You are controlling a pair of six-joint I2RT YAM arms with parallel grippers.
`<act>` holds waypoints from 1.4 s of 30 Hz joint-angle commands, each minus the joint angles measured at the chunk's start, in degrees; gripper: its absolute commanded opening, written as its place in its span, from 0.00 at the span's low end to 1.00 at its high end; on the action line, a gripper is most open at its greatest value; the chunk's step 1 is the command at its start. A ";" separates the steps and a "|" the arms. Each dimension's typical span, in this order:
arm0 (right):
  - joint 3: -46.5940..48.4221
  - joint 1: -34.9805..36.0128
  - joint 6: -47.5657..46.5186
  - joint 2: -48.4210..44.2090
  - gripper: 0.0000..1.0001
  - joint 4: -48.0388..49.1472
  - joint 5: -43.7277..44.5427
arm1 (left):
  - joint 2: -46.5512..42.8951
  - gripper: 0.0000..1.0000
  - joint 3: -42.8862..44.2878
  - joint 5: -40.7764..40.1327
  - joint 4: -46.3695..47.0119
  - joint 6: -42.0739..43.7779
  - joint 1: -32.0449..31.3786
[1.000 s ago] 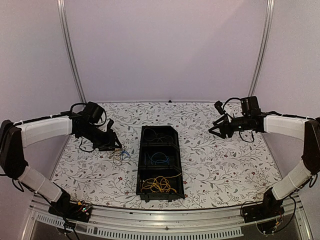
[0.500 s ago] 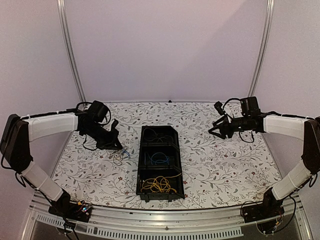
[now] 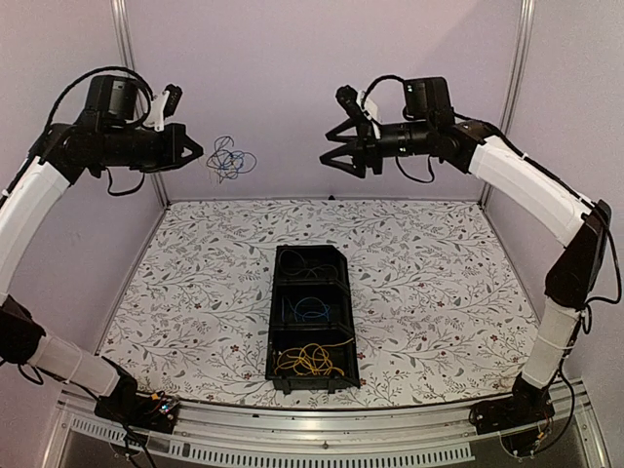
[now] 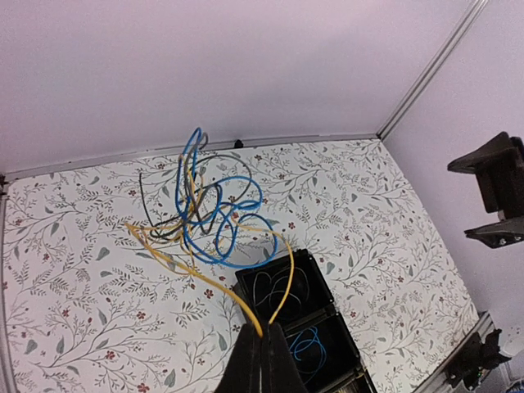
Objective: Untangle the cables
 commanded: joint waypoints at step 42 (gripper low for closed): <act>27.23 18.76 24.47 39.44 0.78 25.69 -0.06 | -6.01 0.00 -16.06 19.66 12.46 3.82 -0.18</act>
